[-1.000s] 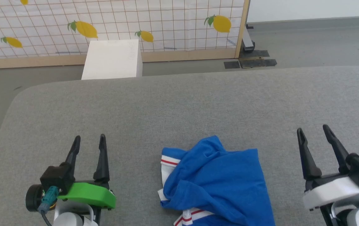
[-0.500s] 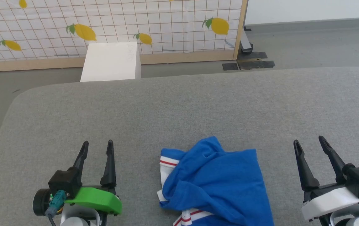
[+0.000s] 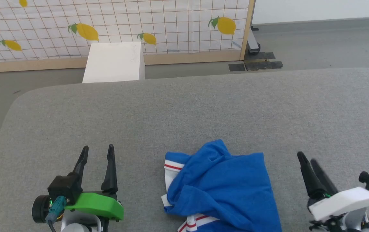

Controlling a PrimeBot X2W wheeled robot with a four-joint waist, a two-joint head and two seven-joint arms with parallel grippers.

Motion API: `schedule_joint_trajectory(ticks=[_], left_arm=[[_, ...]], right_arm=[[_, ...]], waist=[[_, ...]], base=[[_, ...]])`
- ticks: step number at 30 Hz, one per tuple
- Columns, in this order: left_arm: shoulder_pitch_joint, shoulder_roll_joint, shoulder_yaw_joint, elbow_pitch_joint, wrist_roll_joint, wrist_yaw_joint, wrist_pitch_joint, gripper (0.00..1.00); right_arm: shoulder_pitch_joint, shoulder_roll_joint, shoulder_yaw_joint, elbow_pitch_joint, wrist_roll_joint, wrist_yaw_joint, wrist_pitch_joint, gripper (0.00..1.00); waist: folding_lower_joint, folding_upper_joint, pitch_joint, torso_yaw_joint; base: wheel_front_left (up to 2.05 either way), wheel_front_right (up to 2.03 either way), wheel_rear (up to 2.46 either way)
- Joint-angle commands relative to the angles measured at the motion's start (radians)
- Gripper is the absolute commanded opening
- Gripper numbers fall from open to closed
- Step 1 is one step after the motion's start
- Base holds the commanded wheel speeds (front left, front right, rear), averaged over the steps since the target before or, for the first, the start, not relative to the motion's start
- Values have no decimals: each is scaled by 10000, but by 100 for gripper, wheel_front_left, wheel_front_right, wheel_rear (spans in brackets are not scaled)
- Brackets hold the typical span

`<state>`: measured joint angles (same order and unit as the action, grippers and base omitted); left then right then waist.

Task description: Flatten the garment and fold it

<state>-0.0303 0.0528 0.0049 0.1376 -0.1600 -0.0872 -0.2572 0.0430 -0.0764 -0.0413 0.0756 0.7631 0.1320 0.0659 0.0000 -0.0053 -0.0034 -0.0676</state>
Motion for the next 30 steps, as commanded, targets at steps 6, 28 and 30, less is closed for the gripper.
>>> schedule_joint_trajectory(ticks=[6, 28, 30], left_arm=[[22, -26, 30, -14, -57, 31, -45, 100], [-266, -26, -37, 94, 55, -101, -46, 100], [-261, -26, -56, 103, 66, -99, -46, 100]], right_arm=[[-491, -161, -1000, 1176, 2559, -13, 3530, 100], [-2122, -16, 801, 3435, 1158, -13, 6997, 24], [-2167, -86, 955, 3419, 997, -13, 6990, 0]], waist=[[0, 53, 150, 58], [0, 53, 550, 854], [0, 53, 531, 892]], base=[[0, 0, 0], [0, 0, 0], [0, 0, 0]])
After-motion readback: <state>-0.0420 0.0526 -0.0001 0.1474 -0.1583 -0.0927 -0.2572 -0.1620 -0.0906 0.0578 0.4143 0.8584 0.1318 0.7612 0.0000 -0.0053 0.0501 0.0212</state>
